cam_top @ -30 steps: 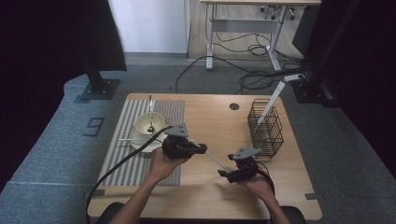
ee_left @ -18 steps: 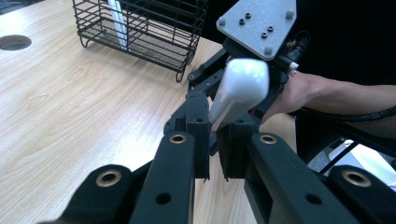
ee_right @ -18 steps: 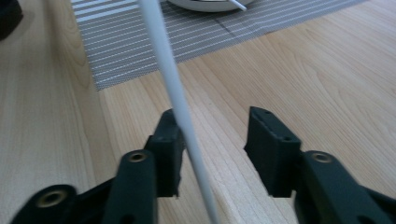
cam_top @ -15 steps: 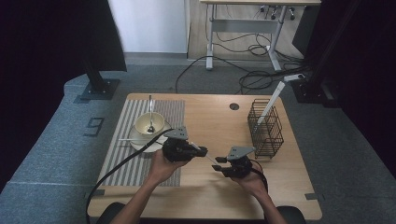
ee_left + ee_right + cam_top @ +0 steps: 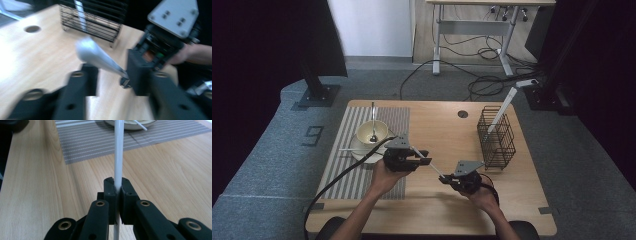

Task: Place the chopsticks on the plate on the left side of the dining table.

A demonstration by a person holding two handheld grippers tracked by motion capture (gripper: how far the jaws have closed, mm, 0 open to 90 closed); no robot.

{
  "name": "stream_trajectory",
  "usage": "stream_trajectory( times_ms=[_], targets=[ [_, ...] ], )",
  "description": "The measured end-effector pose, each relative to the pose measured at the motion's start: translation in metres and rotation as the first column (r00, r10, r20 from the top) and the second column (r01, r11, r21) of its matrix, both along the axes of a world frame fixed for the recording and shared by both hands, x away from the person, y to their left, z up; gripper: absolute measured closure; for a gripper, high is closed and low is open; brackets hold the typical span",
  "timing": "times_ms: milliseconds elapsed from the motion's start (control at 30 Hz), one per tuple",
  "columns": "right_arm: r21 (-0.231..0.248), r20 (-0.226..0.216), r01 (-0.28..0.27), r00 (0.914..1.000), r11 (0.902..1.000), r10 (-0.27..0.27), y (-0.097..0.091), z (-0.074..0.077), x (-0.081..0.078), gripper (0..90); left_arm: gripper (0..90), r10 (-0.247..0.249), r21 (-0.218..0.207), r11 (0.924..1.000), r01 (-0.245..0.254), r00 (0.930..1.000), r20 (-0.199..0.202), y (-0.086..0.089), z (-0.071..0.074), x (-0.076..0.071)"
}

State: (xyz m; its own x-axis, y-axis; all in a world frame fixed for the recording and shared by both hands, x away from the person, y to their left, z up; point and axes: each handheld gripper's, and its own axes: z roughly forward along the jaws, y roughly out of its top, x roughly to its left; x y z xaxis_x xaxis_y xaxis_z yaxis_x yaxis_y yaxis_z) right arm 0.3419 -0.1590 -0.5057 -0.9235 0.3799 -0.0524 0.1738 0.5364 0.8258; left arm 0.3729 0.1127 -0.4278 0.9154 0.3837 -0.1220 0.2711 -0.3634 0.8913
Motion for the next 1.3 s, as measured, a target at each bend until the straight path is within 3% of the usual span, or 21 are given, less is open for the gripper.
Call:
stream_trajectory(
  times_ms=[100,233,433,700,1033,1300],
  targets=[
    [-0.006,-0.013,0.002,0.9999,1.0000,-0.002,-0.001,-0.002,0.001,85.3,39.4,0.049,-0.017,0.9987,-0.048,0.9978,0.043,0.004,0.002,0.000],
    [-0.004,-0.040,-0.017,0.9990,0.9998,0.017,-0.001,-0.003,0.001,85.3,33.3,0.094,-0.032,0.9953,-0.092,0.9931,0.070,0.007,0.003,0.000],
    [-0.007,-0.041,-0.028,0.9988,0.9996,0.028,-0.001,-0.001,-0.001,85.3,31.2,0.126,-0.028,0.9919,-0.124,0.9904,0.059,0.013,-0.004,0.003],
    [0.005,-0.035,-0.023,0.9991,0.9997,0.023,-0.007,0.003,-0.003,85.3,30.4,0.154,0.019,0.9875,-0.156,0.9848,0.080,0.019,-0.013,0.002],
    [-0.016,-0.051,-0.048,0.9976,0.9987,0.047,-0.006,0.003,-0.006,85.2,30.1,0.171,0.061,0.9827,-0.175,0.9833,0.063,0.030,-0.035,-0.003],
    [-0.025,-0.065,-0.062,0.9961,0.9978,0.060,-0.006,0.001,-0.007,85.0,30.2,0.180,0.056,0.9816,-0.182,0.9828,0.041,0.036,-0.048,-0.004]
  ],
)
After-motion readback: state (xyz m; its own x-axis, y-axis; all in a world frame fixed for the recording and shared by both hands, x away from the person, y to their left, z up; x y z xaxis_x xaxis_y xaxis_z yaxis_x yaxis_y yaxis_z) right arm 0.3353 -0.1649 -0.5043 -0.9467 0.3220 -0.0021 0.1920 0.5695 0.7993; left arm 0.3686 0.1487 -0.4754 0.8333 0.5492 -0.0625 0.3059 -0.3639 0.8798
